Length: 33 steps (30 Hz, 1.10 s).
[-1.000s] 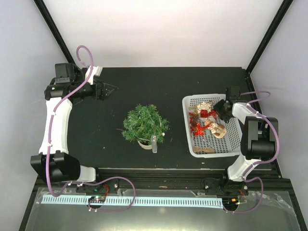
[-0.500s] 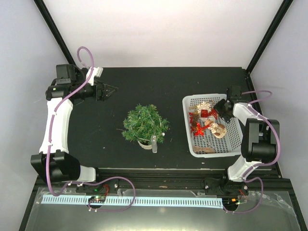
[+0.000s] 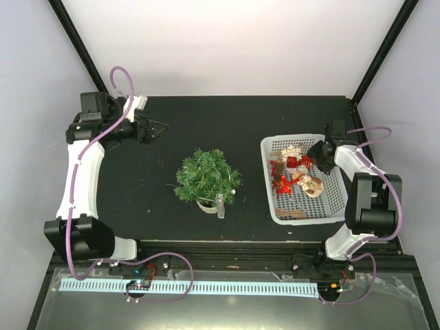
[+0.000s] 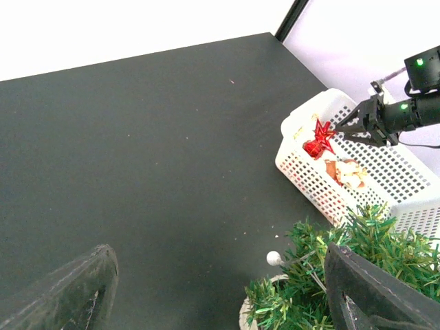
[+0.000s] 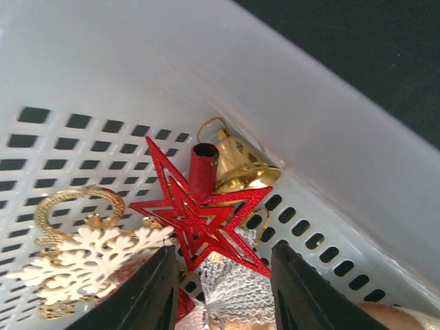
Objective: Decorate the small christmas tree
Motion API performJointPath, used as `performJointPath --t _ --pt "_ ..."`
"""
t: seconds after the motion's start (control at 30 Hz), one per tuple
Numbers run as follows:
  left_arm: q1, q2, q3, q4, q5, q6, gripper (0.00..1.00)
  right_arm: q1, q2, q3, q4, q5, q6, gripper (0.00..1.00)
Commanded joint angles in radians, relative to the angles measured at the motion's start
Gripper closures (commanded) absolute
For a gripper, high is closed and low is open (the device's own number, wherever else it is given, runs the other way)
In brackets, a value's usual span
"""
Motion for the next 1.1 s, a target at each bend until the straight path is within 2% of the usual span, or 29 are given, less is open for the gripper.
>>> performJointPath --t 0.0,0.77,0.93,1.07 --pt "0.001 -0.027 -0.006 0.021 0.026 -0.004 0.18 -0.007 -0.018 -0.03 -0.012 0.018 0.022 0.59" --pt "0.001 -0.034 -0.038 0.023 0.036 0.01 0.18 -0.006 0.107 0.01 0.07 0.02 0.012 0.56" --pt "0.001 -0.038 -0.049 0.025 0.053 0.015 0.18 -0.005 0.129 0.021 0.083 0.014 0.011 0.57" --pt "0.002 -0.044 -0.055 0.024 0.06 0.022 0.18 -0.004 0.135 0.023 0.092 0.013 0.005 0.65"
